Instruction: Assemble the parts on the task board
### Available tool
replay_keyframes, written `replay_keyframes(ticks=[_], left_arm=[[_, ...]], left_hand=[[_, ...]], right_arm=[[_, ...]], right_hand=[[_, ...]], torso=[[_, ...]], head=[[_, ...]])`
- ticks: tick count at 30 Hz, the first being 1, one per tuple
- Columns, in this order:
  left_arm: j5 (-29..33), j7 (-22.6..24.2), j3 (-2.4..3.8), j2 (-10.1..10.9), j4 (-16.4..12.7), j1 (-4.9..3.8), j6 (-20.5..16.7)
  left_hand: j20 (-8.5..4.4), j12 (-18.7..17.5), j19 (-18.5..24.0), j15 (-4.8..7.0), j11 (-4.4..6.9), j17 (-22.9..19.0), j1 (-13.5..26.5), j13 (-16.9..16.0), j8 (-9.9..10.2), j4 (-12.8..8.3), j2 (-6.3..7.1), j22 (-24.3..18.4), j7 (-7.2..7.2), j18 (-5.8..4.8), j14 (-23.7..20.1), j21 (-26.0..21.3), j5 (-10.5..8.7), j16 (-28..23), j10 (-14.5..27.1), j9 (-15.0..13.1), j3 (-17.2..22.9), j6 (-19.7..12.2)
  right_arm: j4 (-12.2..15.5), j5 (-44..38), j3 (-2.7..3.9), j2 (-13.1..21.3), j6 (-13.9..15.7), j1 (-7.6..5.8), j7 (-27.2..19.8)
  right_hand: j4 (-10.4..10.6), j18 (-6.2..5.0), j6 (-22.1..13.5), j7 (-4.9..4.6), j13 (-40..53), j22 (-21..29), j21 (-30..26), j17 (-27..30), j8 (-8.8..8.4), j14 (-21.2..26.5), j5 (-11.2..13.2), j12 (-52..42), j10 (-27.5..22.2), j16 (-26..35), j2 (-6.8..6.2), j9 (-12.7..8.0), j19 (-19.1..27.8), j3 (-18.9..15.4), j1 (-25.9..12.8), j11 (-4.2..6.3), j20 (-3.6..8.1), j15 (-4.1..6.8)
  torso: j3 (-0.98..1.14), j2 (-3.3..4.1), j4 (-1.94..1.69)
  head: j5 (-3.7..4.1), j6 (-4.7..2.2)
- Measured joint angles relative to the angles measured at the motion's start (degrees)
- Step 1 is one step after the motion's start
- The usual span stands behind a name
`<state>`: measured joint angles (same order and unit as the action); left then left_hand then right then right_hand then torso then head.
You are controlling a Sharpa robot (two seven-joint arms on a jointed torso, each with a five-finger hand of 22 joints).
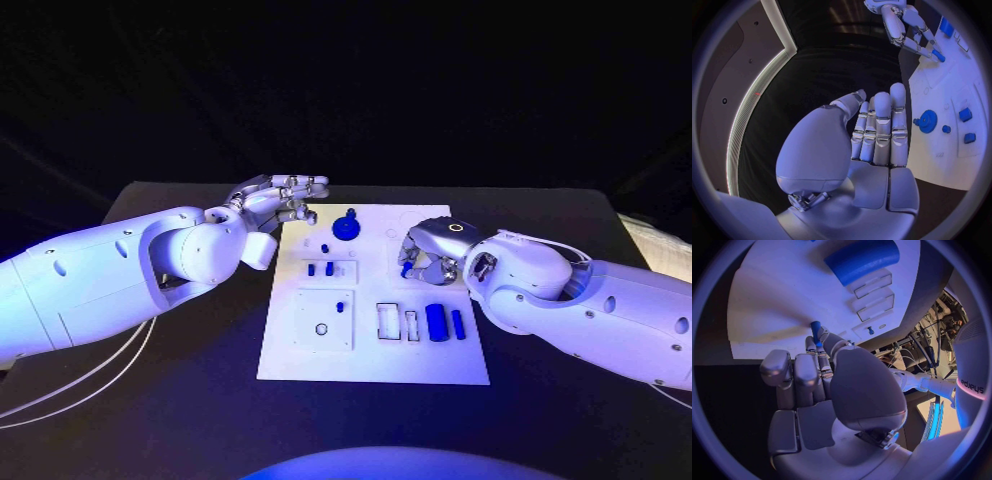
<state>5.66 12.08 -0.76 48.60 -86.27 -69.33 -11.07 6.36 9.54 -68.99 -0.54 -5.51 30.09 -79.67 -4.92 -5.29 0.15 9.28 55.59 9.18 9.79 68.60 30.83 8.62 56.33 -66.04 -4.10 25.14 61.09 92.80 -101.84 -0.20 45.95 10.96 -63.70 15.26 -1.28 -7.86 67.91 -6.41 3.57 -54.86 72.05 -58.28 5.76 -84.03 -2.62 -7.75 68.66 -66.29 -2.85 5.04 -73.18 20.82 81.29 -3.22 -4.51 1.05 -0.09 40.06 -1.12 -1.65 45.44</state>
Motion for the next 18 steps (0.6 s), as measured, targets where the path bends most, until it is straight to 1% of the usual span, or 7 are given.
replay_keyframes(ticks=[1,4,7,8,12,15,18], left_arm=[[0.0,0.0,0.00,0.0,0.0,0.01,0.0],[0.0,0.0,0.00,-0.1,0.1,0.08,0.0],[-0.1,0.0,0.01,-0.1,0.2,0.43,0.1],[-0.1,0.0,0.01,-0.1,0.3,0.56,0.1],[-0.2,0.0,0.00,0.0,0.6,0.73,0.1],[-0.2,0.0,0.00,-0.1,0.6,0.78,0.1],[-0.2,0.0,0.00,-0.1,0.6,0.78,0.1]], left_hand=[[0.00,0.0,0.0,0.00,0.00,0.0,0.0,0.0,0.0,0.0,0.00,0.0,0.00,0.00,0.0,0.0,0.00,0.0,0.0,0.0,0.0,0.0],[0.00,0.0,0.0,0.00,0.00,0.0,0.0,0.0,0.0,0.0,0.00,0.0,0.00,0.00,0.0,0.0,0.00,0.0,0.0,0.0,0.0,0.0],[0.00,0.0,0.0,-0.20,0.00,0.0,0.0,0.0,0.0,0.0,0.00,0.0,0.00,0.00,-0.2,0.0,0.00,0.0,0.0,0.0,0.0,0.0],[0.00,0.0,0.0,-0.20,0.00,0.0,0.0,0.0,0.0,0.0,0.00,0.0,0.00,0.00,-0.2,0.0,0.00,0.0,0.0,0.0,0.0,0.0],[0.00,0.0,0.0,-0.20,0.00,0.0,0.0,0.0,0.0,0.0,0.00,0.0,0.00,0.00,-0.2,0.0,0.00,0.0,0.0,0.0,0.0,0.0],[0.00,0.0,0.0,-0.20,0.00,0.0,0.0,0.0,0.0,0.0,0.00,0.0,0.00,0.00,-0.2,0.0,0.00,0.0,0.0,0.0,0.0,0.0],[0.00,0.0,0.0,-0.20,0.00,0.0,0.0,0.0,0.0,0.0,0.00,0.0,0.00,0.00,-0.2,0.0,0.00,0.0,0.0,0.0,0.0,0.0]], right_arm=[[0.1,0.0,-0.05,0.1,0.5,0.08,0.1],[1.0,0.0,-0.09,0.7,1.7,0.34,0.3],[3.0,0.4,0.43,2.1,3.5,0.48,0.5],[3.7,0.7,0.66,2.6,4.3,0.39,0.5],[6.0,2.0,1.09,3.7,6.4,-0.23,0.5],[7.5,3.0,1.23,4.4,7.3,-0.50,0.4],[9.1,4.1,1.26,4.2,7.8,-0.54,0.3]], right_hand=[[-0.1,0.54,0.0,0.00,0.0,-0.1,0.1,0.0,0.00,0.0,0.1,0.0,0.0,0.0,0.00,0.0,0.0,0.1,0.0,0.00,0.00,0.00],[-0.4,0.55,0.0,0.00,0.0,-0.2,0.1,0.0,0.00,0.0,0.2,0.5,0.0,0.0,0.08,0.0,0.0,0.4,0.1,-0.01,0.00,0.00],[-0.3,0.56,0.0,0.00,0.0,-0.3,0.1,-0.1,0.00,0.0,0.1,0.5,0.0,-0.1,0.08,0.0,0.0,0.7,0.1,-0.01,0.00,0.00],[-0.4,0.58,0.0,0.01,0.0,-0.4,0.1,-0.2,0.00,0.0,0.0,0.6,0.0,-0.3,0.08,0.0,0.0,0.7,0.1,-0.02,0.00,0.00],[-0.4,0.78,0.1,-0.07,0.0,-0.4,0.1,-0.2,-0.01,0.0,0.0,0.7,0.2,-0.3,0.08,0.0,0.0,0.9,0.1,-0.23,0.00,0.00],[-0.4,0.77,0.2,-0.19,0.0,-0.4,0.3,-0.2,-0.03,0.0,0.0,0.8,0.2,-0.3,0.08,0.0,0.0,1.0,0.1,-0.24,0.00,0.00],[-0.4,0.78,0.2,-0.20,0.0,-0.5,0.3,-0.2,-0.04,0.0,0.0,0.9,0.2,-0.3,0.08,0.0,0.0,1.0,0.1,-0.24,0.00,0.00]], torso=[[0.00,0.00,-0.01],[0.01,0.00,-0.06],[0.04,0.03,-0.19],[0.08,0.03,-0.23],[0.07,0.03,-0.32],[0.08,0.03,-0.38],[0.12,0.07,-0.39]], head=[[-0.01,-0.02],[-0.12,0.08],[-0.16,0.17],[-0.17,0.22],[-0.21,0.29],[-0.22,0.16],[-0.41,0.12]])
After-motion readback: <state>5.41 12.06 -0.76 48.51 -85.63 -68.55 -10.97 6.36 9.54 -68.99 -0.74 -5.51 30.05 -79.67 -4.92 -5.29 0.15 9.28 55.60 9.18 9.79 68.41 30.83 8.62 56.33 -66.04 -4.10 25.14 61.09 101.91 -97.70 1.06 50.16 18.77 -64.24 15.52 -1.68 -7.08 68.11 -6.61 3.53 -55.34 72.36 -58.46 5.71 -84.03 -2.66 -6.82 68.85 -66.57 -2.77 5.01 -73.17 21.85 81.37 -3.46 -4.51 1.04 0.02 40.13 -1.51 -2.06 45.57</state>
